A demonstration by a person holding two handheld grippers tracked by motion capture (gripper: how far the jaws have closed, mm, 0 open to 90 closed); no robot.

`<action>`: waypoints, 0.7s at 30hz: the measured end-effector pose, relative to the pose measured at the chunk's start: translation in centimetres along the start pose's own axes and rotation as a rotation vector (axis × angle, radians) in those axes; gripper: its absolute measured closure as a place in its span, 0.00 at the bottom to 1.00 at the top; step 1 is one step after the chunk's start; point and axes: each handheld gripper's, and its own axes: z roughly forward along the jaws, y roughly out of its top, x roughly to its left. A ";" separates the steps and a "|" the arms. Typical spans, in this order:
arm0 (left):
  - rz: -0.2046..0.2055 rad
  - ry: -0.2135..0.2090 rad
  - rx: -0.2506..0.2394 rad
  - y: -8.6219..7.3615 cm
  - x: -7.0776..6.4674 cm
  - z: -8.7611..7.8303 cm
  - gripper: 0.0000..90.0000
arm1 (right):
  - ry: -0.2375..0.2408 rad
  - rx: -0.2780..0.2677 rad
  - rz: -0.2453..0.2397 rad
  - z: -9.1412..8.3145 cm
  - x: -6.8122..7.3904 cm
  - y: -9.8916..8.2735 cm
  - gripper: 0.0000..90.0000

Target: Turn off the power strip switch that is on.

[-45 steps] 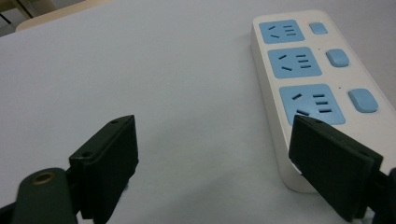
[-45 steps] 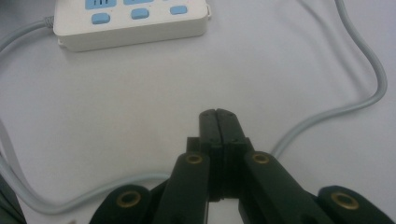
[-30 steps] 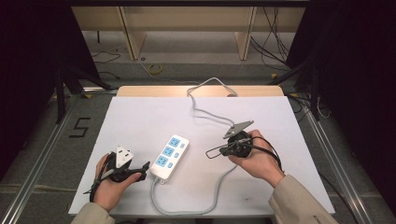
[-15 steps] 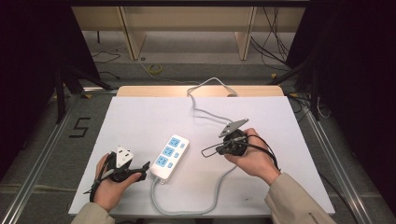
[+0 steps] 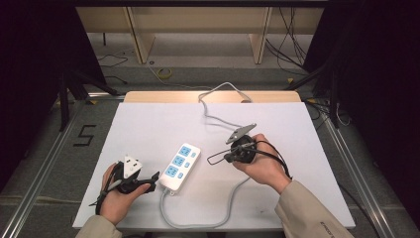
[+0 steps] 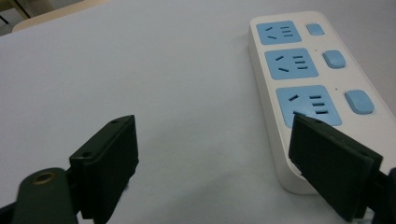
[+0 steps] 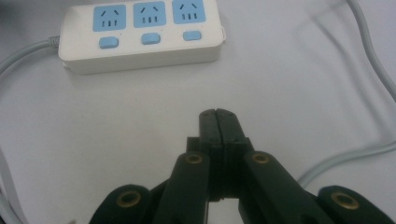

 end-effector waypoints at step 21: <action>0.002 -0.002 0.000 0.0 -0.1 0.0 0.17 | 0.003 0.021 -0.003 1.6 0.2 1.3 1.00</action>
